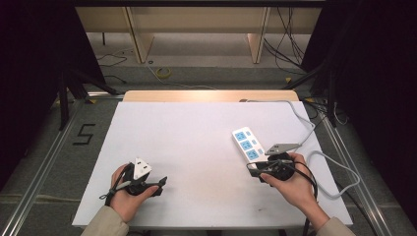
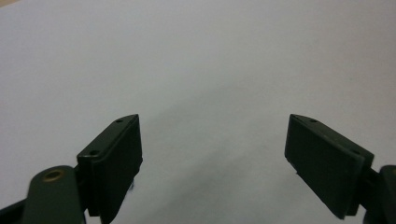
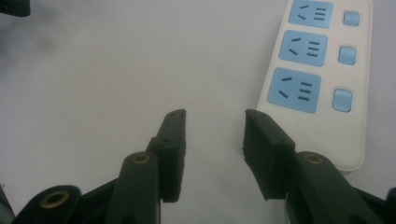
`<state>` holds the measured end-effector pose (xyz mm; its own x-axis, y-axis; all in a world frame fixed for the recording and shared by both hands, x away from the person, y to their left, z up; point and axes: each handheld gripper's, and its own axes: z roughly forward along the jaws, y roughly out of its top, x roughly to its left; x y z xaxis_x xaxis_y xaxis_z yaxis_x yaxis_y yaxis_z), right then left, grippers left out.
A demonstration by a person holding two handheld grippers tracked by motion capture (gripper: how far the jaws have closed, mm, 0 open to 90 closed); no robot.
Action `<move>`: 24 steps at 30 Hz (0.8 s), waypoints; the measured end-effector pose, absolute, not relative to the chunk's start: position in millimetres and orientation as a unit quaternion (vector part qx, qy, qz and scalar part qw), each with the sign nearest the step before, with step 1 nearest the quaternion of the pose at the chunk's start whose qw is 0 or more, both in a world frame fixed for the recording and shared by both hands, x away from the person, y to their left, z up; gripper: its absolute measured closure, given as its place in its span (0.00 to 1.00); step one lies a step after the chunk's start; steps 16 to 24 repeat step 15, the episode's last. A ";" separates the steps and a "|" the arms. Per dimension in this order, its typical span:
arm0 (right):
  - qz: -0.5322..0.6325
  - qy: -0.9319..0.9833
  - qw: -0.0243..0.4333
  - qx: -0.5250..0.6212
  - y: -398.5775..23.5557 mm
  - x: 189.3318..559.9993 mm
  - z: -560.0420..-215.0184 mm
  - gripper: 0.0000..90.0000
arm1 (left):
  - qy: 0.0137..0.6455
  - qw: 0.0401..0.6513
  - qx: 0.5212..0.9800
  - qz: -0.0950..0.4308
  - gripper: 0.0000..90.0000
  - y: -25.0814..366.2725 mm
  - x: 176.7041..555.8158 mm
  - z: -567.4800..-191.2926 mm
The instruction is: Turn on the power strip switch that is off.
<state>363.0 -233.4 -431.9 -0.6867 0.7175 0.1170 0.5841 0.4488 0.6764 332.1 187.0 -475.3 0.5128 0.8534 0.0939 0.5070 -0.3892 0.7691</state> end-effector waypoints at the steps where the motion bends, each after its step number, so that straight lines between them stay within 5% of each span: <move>1: 0.361 0.846 0.094 0.382 -233.4 359.8 -433.3 0.66 | 0.427 0.350 0.796 0.247 0.21 187.0 332.2 -475.3; 24: 0.385 0.840 0.098 0.369 -240.3 343.0 -444.1 0.64 | 0.429 0.356 0.793 0.244 0.20 188.0 334.3 -478.1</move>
